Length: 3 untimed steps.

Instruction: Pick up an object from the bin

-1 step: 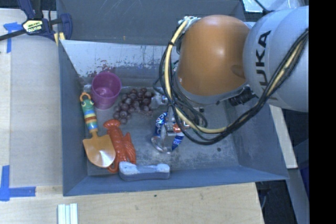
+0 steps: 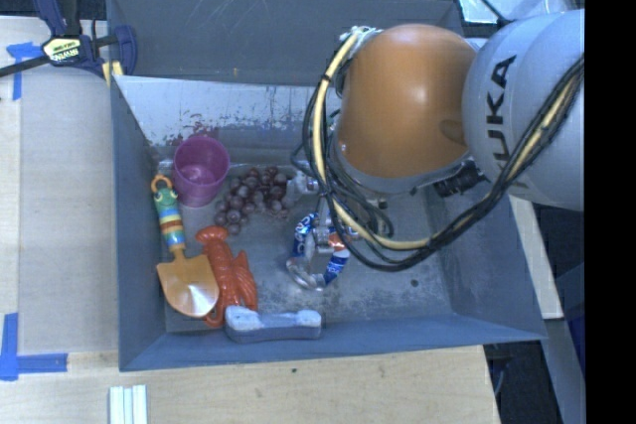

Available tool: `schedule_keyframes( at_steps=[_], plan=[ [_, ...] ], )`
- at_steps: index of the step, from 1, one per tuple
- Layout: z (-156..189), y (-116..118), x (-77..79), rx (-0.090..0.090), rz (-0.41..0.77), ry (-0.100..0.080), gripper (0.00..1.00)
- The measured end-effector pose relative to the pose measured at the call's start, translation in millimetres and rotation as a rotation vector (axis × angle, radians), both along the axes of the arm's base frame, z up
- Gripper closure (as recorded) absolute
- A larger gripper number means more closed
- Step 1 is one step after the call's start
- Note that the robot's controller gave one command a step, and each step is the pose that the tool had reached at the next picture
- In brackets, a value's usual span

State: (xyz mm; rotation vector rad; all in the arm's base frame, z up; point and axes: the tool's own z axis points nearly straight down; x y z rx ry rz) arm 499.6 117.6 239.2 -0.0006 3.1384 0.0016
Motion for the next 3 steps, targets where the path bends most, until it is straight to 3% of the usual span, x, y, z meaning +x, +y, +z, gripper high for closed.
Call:
schedule_keyframes(
  at_steps=[1,2,3],
  plan=[
    [-160,-45,120.5,0.001,0.196,-0.012,0.00],
    [-168,-14,113.6,0.001,0.237,-0.012,0.00],
    [-168,-60,73.7,-0.004,0.540,-0.016,0.00]
  ],
)
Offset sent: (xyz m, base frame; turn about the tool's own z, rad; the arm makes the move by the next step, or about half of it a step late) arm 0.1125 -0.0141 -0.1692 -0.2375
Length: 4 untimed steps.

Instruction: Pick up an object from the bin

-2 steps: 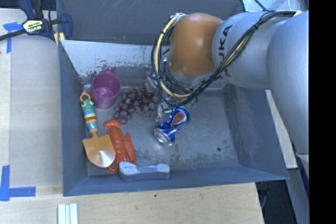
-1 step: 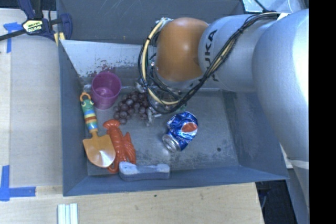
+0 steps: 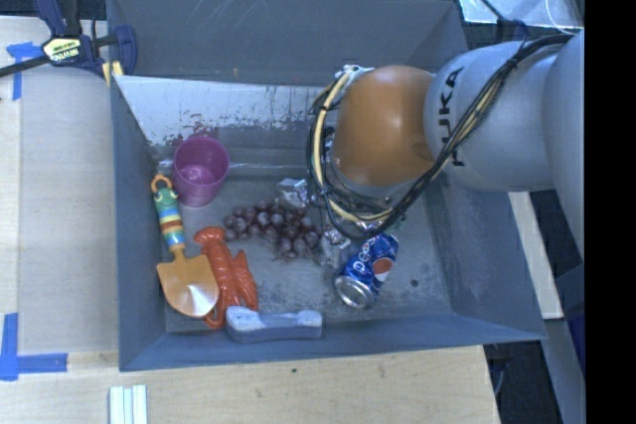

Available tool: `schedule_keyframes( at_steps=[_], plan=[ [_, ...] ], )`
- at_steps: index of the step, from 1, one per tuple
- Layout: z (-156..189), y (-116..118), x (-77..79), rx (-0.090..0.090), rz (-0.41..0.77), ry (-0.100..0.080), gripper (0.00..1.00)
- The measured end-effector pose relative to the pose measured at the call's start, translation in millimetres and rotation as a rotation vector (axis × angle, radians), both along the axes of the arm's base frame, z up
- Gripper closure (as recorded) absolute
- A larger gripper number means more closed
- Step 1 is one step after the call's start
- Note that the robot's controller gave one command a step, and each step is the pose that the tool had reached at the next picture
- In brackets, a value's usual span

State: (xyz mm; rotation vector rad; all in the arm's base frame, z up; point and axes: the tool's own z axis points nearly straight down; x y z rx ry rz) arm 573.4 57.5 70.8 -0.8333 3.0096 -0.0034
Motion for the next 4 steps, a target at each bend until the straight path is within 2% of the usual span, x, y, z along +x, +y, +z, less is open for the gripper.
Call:
schedule_keyframes(
  at_steps=[1,2,3,4],
  plan=[
    [0,45,38.9,0.009,-0.286,0.002,0.00],
    [0,69,18.5,-0.005,0.352,-0.004,1.00],
    [0,69,18.6,-0.005,0.350,-0.004,1.00],
    [39,68,15.9,-0.004,0.348,0.004,1.00]
  ],
)
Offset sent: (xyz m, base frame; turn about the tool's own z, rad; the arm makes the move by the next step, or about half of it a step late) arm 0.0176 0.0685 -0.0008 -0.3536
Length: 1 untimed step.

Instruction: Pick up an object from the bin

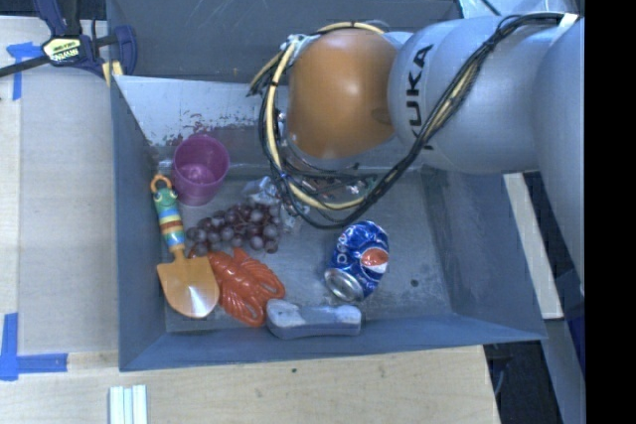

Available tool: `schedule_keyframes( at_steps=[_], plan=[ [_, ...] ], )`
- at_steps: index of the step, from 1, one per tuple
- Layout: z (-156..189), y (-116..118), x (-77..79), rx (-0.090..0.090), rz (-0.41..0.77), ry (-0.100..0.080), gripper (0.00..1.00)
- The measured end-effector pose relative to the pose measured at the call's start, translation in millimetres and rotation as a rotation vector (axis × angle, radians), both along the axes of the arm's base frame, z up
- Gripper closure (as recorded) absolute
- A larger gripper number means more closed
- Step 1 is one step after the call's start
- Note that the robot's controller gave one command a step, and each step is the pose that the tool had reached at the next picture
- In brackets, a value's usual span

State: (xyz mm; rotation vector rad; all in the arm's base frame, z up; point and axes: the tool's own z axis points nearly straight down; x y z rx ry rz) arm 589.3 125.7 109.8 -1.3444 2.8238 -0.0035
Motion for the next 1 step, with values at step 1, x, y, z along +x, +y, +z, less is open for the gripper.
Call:
schedule_keyframes(
  at_steps=[1],
  plan=[
    [42.5,0.3,2.4,0.001,0.000,-0.008,1.00]
  ],
)
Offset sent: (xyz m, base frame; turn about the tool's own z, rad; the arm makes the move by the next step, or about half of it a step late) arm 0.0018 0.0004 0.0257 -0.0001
